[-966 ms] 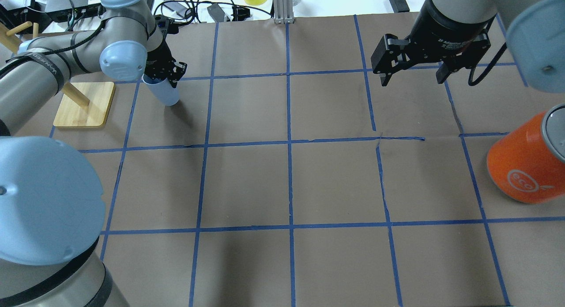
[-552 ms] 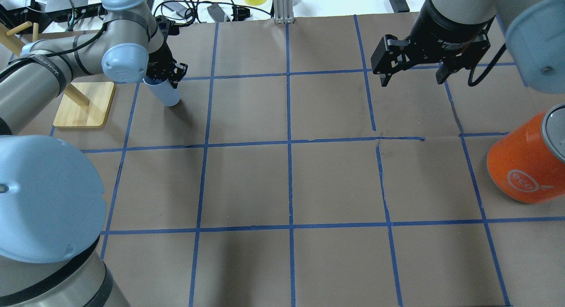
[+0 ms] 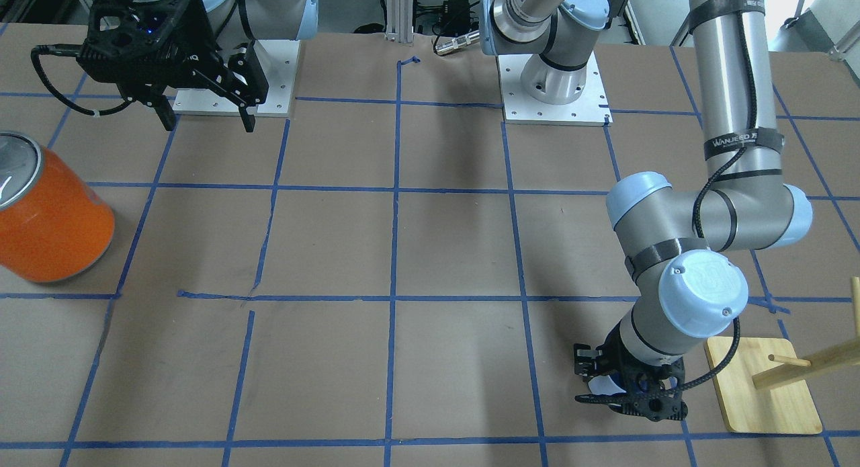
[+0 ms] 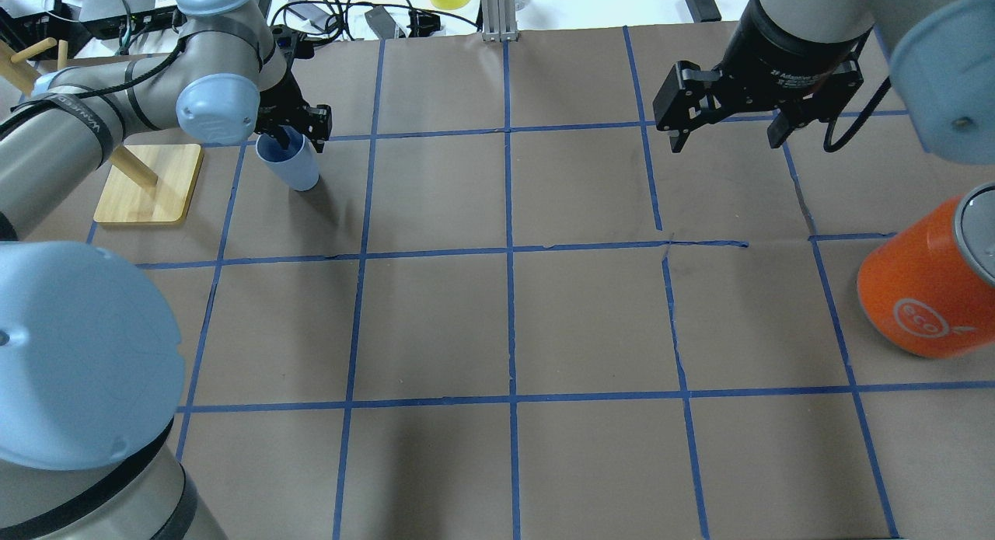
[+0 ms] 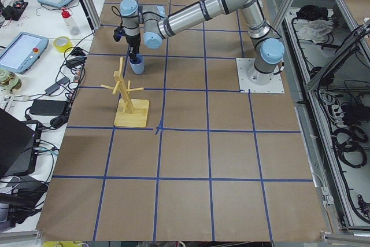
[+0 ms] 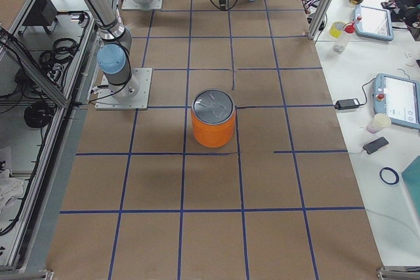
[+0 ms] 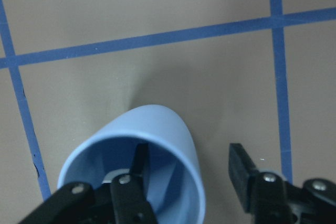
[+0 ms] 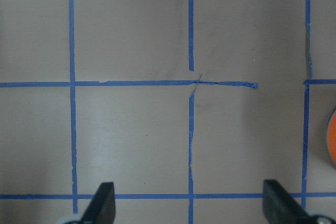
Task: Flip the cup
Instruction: 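Lower the cup upright onto the table with the left gripper, then open the left gripper and raise it away from the cup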
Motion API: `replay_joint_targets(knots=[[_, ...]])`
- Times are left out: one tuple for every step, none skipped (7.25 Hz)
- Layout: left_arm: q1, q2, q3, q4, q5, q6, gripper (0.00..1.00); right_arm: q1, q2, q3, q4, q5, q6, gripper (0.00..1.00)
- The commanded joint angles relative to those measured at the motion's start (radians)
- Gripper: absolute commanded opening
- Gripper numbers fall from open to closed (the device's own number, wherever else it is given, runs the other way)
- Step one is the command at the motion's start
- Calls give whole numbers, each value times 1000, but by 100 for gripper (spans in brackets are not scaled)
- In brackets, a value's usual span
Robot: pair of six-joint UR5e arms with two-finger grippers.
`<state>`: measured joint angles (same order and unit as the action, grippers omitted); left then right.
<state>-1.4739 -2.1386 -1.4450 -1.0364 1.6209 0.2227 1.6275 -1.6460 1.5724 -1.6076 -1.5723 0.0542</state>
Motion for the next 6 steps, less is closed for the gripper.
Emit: replay_joint_targets(knots=[[-11, 70, 9, -63, 1, -5, 75, 0, 0, 0, 0, 0, 1, 100], [-22, 124, 12, -141, 1, -14, 77, 0, 0, 0, 0, 0, 1, 100], [-48, 191, 29, -247, 2, -28, 79, 0, 0, 0, 0, 0, 1, 100], [-98, 254, 40, -307, 4, -61, 80, 0, 0, 0, 0, 0, 1, 100], [-152, 305, 34, -336, 5, -118, 80, 0, 0, 0, 0, 2, 1, 100], [-176, 348, 22, -347, 22, -127, 81, 0, 0, 0, 0, 2, 1, 100]])
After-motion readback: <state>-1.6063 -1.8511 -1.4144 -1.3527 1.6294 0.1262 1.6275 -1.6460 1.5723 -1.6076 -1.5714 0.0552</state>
